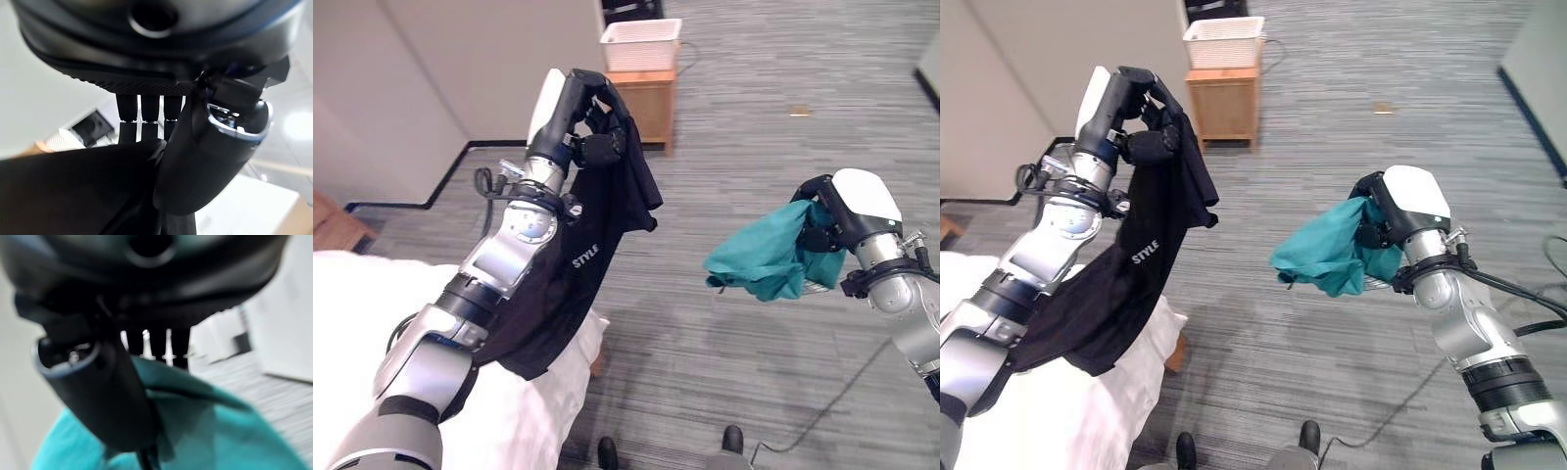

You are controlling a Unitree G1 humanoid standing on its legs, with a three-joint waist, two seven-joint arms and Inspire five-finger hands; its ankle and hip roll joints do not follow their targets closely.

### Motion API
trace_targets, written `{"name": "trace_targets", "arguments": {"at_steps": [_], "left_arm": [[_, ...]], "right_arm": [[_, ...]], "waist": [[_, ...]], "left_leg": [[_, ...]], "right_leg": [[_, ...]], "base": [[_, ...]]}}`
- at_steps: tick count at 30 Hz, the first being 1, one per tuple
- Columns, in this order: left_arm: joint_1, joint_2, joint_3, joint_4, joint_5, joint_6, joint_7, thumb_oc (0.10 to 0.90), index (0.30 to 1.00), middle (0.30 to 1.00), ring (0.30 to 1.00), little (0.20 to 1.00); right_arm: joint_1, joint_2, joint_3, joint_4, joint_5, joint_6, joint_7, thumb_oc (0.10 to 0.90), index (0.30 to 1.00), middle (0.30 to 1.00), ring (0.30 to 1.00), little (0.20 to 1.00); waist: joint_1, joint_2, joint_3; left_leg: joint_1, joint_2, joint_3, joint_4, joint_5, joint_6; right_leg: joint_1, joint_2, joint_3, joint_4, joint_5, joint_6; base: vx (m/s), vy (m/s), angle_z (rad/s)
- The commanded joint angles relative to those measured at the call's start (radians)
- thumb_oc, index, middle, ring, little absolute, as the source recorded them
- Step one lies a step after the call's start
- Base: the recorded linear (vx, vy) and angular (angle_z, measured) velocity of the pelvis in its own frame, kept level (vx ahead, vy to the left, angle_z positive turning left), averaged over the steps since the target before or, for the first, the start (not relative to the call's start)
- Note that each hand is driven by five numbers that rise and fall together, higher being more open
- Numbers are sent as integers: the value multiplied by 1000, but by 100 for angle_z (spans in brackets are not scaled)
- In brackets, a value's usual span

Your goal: Pick up bed clothes into laundry basket.

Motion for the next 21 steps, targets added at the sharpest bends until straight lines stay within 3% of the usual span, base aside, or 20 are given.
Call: {"name": "trace_targets", "arguments": {"at_steps": [1,3,7,13,14,15,16,18,19,21], "left_arm": [[-223,-5,63,73,18,-71,78,400,300,300,300,300],[-236,1,60,95,20,-64,72,400,300,300,300,300],[-254,1,51,139,21,-58,74,400,300,300,300,300],[-292,36,1,147,175,-28,108,400,300,300,300,300],[-301,53,-12,139,189,-29,111,400,300,300,300,300],[-324,74,-21,126,185,-31,113,400,300,300,300,300],[-327,74,-23,126,184,-30,113,400,300,300,300,300],[-319,76,-19,117,181,-30,109,400,300,300,300,300],[-284,68,-11,104,182,-26,97,400,300,300,300,300],[-244,49,0,102,195,-20,95,400,300,300,300,300]], "right_arm": [[-109,-74,-31,-64,-20,-37,-104,400,300,300,300,300],[-136,-73,-6,-69,-18,-40,-101,400,300,300,300,300],[-203,-86,42,-52,-9,-38,-108,400,300,300,300,300],[-192,-86,42,-38,9,-47,-110,400,300,300,300,300],[-190,-96,41,-39,9,-52,-118,400,300,300,300,300],[-181,-103,37,-36,25,-57,-142,400,300,300,300,300],[-181,-103,34,-35,25,-58,-143,400,300,300,300,300],[-158,-96,25,-21,22,-55,-150,400,300,300,300,300],[-112,-78,14,0,10,-47,-137,400,300,300,300,300],[-82,-73,8,5,5,-52,-128,400,300,300,300,300]], "waist": [[78,-9,-143],[91,-15,-167],[109,-14,-182],[104,-3,-174],[108,-3,-159],[130,-29,-86],[127,-29,-85],[133,-44,-72],[134,-49,-73],[145,-30,-95]], "left_leg": [[-10,3,-48,0,-48,-16],[-8,16,-34,0,-46,-23],[-20,21,-43,0,-33,-32],[-23,37,-51,0,-42,-33],[-27,48,-56,17,-14,-39],[-141,59,-117,192,41,-72],[-151,59,-123,207,38,-74],[-198,53,-138,253,42,-69],[-242,15,-100,226,8,-42],[-228,-12,-64,103,41,-31]], "right_leg": [[4,84,-18,-23,10,30],[37,97,-13,-86,23,31],[47,109,0,-102,14,31],[56,136,5,-100,-17,17],[58,149,6,-98,-33,7],[72,155,16,-94,-44,-18],[71,156,12,-94,-44,-20],[80,157,2,-100,-47,-25],[86,162,-1,-102,-54,-20],[83,176,17,-102,-71,-8]], "base": [[63,-105,7],[71,-72,-3],[33,-45,-11],[43,-66,-6],[-50,-176,-2],[-99,-161,-2],[-88,-208,-9],[106,-98,-8],[265,-37,8],[284,17,19]]}}
